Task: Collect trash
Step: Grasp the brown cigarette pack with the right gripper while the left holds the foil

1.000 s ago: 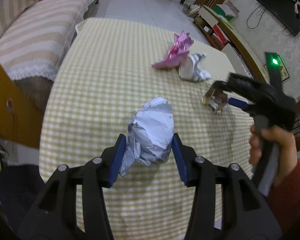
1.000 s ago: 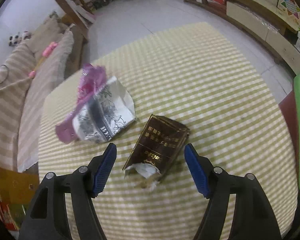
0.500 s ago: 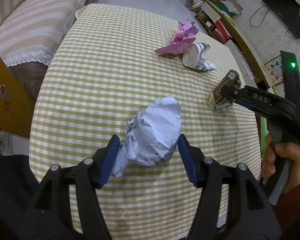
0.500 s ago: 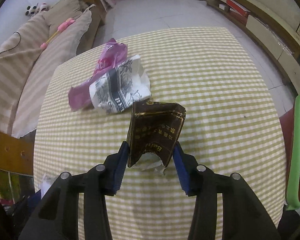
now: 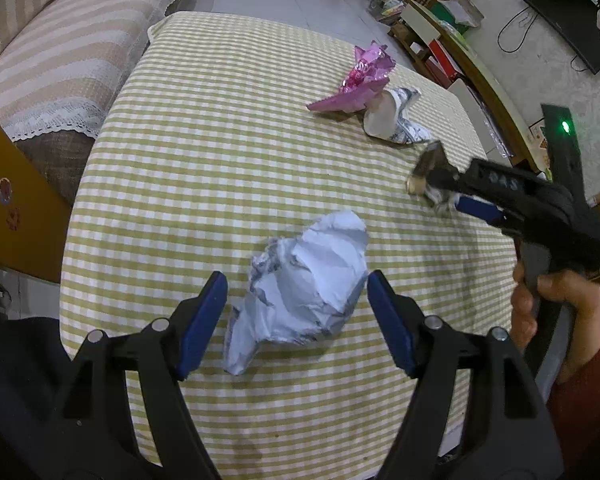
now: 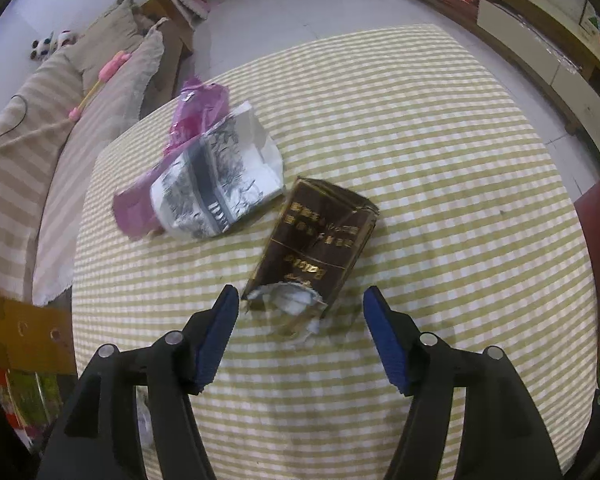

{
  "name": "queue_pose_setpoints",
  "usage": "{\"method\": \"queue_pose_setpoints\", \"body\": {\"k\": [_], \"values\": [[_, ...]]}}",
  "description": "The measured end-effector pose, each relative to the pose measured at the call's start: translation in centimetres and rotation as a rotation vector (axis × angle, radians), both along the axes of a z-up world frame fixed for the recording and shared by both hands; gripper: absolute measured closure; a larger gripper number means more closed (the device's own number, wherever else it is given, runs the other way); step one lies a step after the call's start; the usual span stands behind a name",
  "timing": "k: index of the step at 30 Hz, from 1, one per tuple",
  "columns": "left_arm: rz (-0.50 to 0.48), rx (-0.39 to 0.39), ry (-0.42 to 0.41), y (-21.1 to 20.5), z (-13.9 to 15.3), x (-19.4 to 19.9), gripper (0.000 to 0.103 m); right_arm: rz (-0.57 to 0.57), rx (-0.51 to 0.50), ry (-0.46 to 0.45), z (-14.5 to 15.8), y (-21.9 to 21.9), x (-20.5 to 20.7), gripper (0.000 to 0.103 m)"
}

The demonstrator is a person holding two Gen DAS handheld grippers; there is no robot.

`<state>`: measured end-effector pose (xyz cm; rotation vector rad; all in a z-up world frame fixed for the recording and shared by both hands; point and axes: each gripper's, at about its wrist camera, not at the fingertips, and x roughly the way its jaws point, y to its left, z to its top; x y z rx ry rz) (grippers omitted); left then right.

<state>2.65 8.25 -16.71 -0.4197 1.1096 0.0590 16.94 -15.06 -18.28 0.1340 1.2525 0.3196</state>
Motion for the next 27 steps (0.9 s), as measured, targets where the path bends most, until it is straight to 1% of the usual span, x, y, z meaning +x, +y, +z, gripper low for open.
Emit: {"method": "queue_pose_setpoints", "body": {"k": [2,3,4,5,7,8,9,11,13,16,18,19,24,27], "values": [[-0.009,0.004,0.002,-0.4,-0.1,-0.1,0.034,-0.014,0.018,0.007,-0.2,0.2,0.6,0.040],[-0.011,0.008,0.001,-0.6,-0.1,-0.2,0.035,-0.013,0.022,0.009,-0.2,0.3,0.8,0.040],[-0.014,0.011,0.000,-0.7,0.0,-0.2,0.038,-0.008,0.019,0.009,-0.2,0.7,1.0,0.041],[-0.015,0.020,-0.002,-0.8,0.0,-0.2,0.044,0.005,0.009,0.004,-0.2,1.1,1.1,0.041],[-0.014,0.011,-0.004,-0.7,0.0,-0.2,0.051,0.031,0.017,0.001,-0.1,2.0,1.2,0.051],[-0.011,0.003,-0.005,-0.6,0.1,-0.2,0.055,0.044,0.028,0.000,0.0,2.3,1.1,0.064],[-0.004,-0.002,-0.010,-0.5,0.2,-0.3,0.060,0.057,0.024,-0.007,0.3,2.7,1.0,0.072],[-0.002,-0.015,-0.014,-0.3,0.3,-0.4,0.062,0.084,0.025,-0.015,0.5,3.1,0.7,0.079],[-0.001,-0.010,-0.016,-0.6,0.5,-0.5,0.063,0.078,0.053,0.003,0.4,2.8,0.4,0.080],[0.003,-0.016,-0.015,-0.6,0.5,-0.6,0.063,0.029,0.105,0.026,0.8,1.6,0.3,0.075],[0.001,-0.016,-0.014,-0.8,0.4,-0.7,0.063,-0.013,0.123,0.011,1.3,0.8,0.5,0.050],[-0.001,-0.014,-0.014,-0.9,0.4,-0.7,0.063,-0.028,0.106,0.002,1.4,0.6,0.7,0.047],[0.003,-0.022,-0.012,-0.6,0.4,-0.7,0.063,-0.080,0.026,0.006,1.1,0.4,2.0,0.038],[0.005,-0.025,-0.010,-0.7,0.4,-0.8,0.062,-0.079,-0.036,-0.004,0.6,1.3,2.9,0.038]]}}
